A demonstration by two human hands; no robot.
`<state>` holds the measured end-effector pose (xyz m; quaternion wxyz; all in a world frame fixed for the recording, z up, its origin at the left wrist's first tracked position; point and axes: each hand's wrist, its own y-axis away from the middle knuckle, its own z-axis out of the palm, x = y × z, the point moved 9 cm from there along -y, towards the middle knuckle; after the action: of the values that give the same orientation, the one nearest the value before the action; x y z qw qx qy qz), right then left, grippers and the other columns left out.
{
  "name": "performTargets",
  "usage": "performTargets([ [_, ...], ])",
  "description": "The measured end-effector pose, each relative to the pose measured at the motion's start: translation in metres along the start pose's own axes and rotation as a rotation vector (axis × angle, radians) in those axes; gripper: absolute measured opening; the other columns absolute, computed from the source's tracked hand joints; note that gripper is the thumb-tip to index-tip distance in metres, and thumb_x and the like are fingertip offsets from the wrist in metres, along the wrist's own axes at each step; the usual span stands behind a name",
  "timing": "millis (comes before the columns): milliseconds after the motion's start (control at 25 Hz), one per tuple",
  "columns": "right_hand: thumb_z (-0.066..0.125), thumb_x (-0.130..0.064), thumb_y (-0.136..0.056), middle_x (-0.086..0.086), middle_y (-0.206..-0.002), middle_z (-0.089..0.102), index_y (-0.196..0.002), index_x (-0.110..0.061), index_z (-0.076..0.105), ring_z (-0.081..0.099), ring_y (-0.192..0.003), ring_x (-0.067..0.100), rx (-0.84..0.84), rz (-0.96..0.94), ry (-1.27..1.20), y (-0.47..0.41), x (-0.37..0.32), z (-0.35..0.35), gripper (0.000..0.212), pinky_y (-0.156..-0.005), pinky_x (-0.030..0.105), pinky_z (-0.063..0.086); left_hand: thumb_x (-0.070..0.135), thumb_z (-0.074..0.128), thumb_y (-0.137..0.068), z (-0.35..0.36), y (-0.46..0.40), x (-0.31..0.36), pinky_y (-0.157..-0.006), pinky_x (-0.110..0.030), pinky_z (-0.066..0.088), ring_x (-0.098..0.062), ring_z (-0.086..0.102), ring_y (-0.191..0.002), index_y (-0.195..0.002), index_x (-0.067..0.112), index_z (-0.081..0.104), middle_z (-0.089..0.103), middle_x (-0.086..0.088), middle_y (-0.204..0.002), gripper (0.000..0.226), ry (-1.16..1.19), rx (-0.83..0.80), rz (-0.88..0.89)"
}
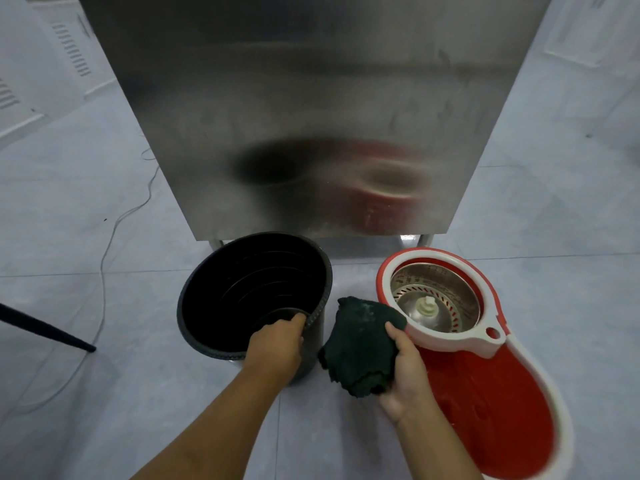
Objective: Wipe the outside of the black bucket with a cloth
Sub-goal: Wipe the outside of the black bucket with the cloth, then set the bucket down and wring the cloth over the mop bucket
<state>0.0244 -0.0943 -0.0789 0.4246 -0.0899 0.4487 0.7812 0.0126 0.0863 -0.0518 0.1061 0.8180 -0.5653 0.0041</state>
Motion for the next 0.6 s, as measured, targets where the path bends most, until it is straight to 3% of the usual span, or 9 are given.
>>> performTargets([
  [240, 0.057, -0.024, -0.095, 0.019, -0.122, 0.068, -0.132, -0.013, 0.058, 0.065, -0.108, 0.039, -0.075, 0.023, 0.035, -0.008, -0.005, -0.005, 0.038, -0.079, 0.046, 0.056, 0.016, 0.044, -0.099, 0.017, -0.005, -0.008, -0.08, -0.039, 0.057, -0.028, 0.068, -0.094, -0.136, 0.019, 0.039, 0.067, -0.011, -0.113, 0.038, -0.026, -0.01, -0.032],
  [400, 0.059, -0.025, -0.094, 0.019, -0.121, 0.069, -0.131, -0.013, 0.058, 0.064, -0.11, 0.04, -0.039, 0.034, 0.041, -0.008, -0.004, -0.008, 0.039, -0.08, 0.046, 0.056, 0.011, 0.049, -0.095, 0.031, -0.008, -0.006, -0.077, -0.04, 0.058, -0.028, 0.069, -0.09, -0.132, 0.019, 0.04, 0.068, -0.01, -0.108, 0.04, -0.078, -0.031, -0.017],
  [600, 0.053, -0.023, -0.098, 0.014, -0.094, 0.079, -0.105, -0.013, 0.069, 0.067, -0.097, 0.036, -0.077, 0.002, 0.069, -0.007, -0.017, -0.007, 0.02, -0.073, 0.043, 0.053, 0.024, 0.051, -0.095, 0.034, -0.008, 0.0, -0.072, -0.037, 0.056, -0.026, 0.069, -0.086, -0.123, 0.019, 0.046, 0.069, -0.007, -0.103, 0.029, -0.077, -0.011, 0.047],
])
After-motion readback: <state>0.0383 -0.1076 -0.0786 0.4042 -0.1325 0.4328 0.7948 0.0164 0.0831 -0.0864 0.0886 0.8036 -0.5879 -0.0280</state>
